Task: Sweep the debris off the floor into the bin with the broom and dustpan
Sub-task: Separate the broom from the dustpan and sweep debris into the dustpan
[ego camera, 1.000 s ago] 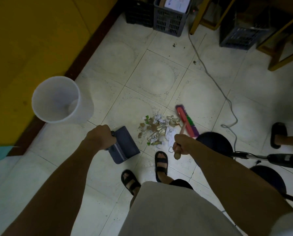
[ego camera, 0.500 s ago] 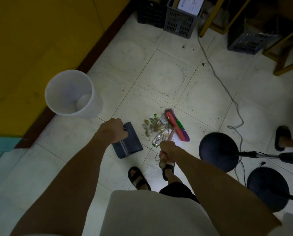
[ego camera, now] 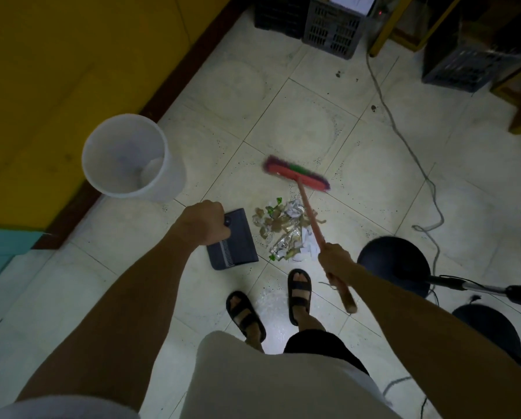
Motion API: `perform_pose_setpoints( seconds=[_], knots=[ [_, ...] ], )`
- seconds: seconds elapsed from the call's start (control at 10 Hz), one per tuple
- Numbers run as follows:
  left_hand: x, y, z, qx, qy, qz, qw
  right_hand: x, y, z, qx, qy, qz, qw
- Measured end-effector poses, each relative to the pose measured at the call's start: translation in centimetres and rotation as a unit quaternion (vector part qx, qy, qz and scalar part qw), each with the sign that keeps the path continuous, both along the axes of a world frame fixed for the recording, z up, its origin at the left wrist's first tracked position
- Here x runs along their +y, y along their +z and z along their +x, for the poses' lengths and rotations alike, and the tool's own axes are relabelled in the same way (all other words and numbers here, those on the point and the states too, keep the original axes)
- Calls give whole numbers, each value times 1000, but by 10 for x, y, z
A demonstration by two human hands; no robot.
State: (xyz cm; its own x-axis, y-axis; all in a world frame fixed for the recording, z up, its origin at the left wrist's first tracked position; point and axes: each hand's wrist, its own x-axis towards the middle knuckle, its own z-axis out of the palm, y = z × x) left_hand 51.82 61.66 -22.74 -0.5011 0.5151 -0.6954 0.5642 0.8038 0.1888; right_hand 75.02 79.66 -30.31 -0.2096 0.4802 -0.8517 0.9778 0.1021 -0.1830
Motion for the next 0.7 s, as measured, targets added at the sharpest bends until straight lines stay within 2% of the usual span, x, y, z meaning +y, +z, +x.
perform_pose_setpoints(
  seconds=[0.2, 0.3, 0.4, 0.6, 0.7],
  knots=[
    [22, -1, -2, 29, -20, -19, 999, 39, -12, 59, -65, 192, -35, 979],
    [36, 0, 3, 31, -18, -20, 999, 43, -20, 102, -82, 211, -26, 974],
    [47, 1, 8, 31, -19, -17, 999, 43, 2, 134, -92, 133, -17, 987],
    [50, 0, 19, 27, -30, -27, 999, 48, 9, 165, -91, 175, -37, 980],
    [40, 0, 18, 6, -25, -32, 999, 50, 6, 181, -75, 88, -7, 993]
  ],
)
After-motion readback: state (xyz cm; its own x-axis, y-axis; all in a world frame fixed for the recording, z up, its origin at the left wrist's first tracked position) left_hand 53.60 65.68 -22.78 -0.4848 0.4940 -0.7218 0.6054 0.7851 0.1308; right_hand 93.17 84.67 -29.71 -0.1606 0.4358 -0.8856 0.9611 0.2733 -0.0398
